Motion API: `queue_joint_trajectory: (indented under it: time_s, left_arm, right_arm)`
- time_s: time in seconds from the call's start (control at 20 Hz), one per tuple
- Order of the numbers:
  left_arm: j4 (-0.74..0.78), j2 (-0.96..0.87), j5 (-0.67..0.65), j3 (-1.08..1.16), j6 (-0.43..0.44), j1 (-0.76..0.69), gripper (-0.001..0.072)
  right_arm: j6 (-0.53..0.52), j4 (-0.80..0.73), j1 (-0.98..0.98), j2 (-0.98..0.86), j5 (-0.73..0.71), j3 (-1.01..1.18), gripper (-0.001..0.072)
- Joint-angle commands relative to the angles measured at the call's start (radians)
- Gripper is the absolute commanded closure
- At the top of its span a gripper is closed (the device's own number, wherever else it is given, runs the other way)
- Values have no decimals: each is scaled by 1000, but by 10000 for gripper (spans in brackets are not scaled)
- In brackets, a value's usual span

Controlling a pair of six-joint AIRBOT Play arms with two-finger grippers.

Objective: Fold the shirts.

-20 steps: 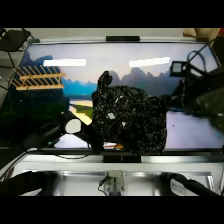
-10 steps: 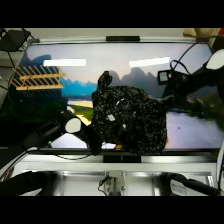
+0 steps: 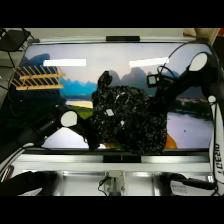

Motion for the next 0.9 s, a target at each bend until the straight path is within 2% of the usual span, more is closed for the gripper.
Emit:
queue_joint_trajectory:
  time_s: [0.0,0.1,0.15,0.2,0.25,0.3,0.35,0.55,0.65,0.85]
  left_arm:
    - [-2,-5,-6,16,74,48,668]
    - [-2,-19,7,16,122,76,659]
    - [3,-27,17,17,143,89,566]
    - [23,-31,36,17,143,100,335]
    - [59,-31,56,19,143,112,143]
    - [105,-31,59,31,142,124,53]
    - [168,-30,58,51,135,136,16]
    - [378,-28,56,190,75,225,16]
    - [400,-28,38,274,20,302,16]
    - [383,-25,-79,392,-107,479,17]
  right_arm:
    - [24,34,21,-14,52,-3,666]
    - [103,59,21,-12,68,-3,670]
    - [157,73,21,-9,68,-3,670]
    - [200,82,22,-2,71,-3,670]
    - [242,100,22,9,87,-3,670]
    - [270,112,22,24,104,-3,671]
    - [296,126,22,48,114,-3,671]
    - [406,143,21,159,129,-3,672]
    - [453,147,21,210,131,-3,673]
    - [551,146,21,275,132,-3,673]
